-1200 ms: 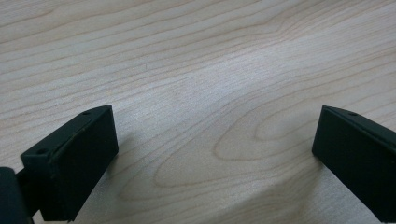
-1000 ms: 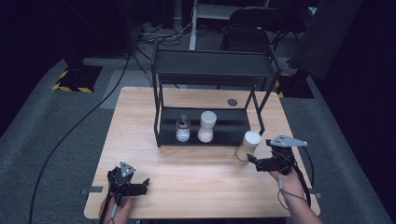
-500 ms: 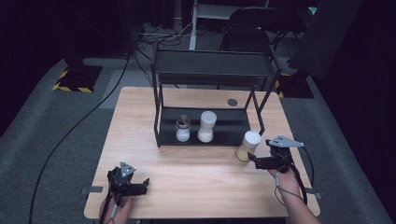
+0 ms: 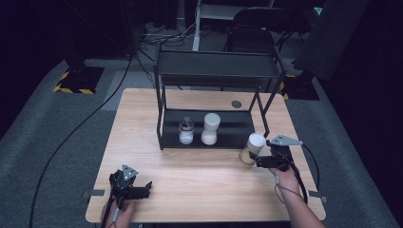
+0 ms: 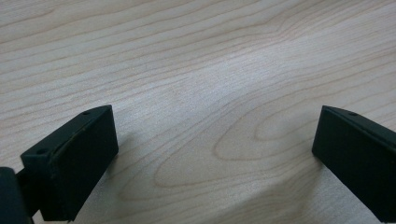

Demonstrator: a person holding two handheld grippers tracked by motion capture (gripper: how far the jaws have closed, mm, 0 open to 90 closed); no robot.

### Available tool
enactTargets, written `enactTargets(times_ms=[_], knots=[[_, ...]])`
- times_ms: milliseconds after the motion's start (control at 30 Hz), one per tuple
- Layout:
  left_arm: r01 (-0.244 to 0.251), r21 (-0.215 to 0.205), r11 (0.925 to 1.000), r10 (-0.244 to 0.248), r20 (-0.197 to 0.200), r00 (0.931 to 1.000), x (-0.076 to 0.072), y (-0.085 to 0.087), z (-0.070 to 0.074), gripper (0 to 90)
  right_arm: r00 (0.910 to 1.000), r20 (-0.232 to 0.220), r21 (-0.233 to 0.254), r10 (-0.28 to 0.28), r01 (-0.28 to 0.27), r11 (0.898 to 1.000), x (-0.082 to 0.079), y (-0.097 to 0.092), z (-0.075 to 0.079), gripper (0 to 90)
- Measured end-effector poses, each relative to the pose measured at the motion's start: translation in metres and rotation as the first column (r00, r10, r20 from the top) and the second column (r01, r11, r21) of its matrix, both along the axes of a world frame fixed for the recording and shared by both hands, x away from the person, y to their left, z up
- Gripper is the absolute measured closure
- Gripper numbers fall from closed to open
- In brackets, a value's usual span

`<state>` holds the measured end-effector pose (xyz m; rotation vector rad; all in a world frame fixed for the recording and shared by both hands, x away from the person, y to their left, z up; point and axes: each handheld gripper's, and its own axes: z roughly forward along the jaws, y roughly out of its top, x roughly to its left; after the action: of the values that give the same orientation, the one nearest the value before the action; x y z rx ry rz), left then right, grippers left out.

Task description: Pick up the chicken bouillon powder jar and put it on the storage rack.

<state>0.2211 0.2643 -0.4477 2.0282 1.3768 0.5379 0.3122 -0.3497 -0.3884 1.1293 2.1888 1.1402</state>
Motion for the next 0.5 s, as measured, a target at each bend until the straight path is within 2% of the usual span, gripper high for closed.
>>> enactTargets(times_ms=[500], knots=[[0.000,0.000,1.0000,0.000,0.000,1.0000,0.000,0.000,0.000,0.3,0.9995,-0.032,-0.006,-0.001,0.001,1.000,0.015,0.009,-0.003,15.3]])
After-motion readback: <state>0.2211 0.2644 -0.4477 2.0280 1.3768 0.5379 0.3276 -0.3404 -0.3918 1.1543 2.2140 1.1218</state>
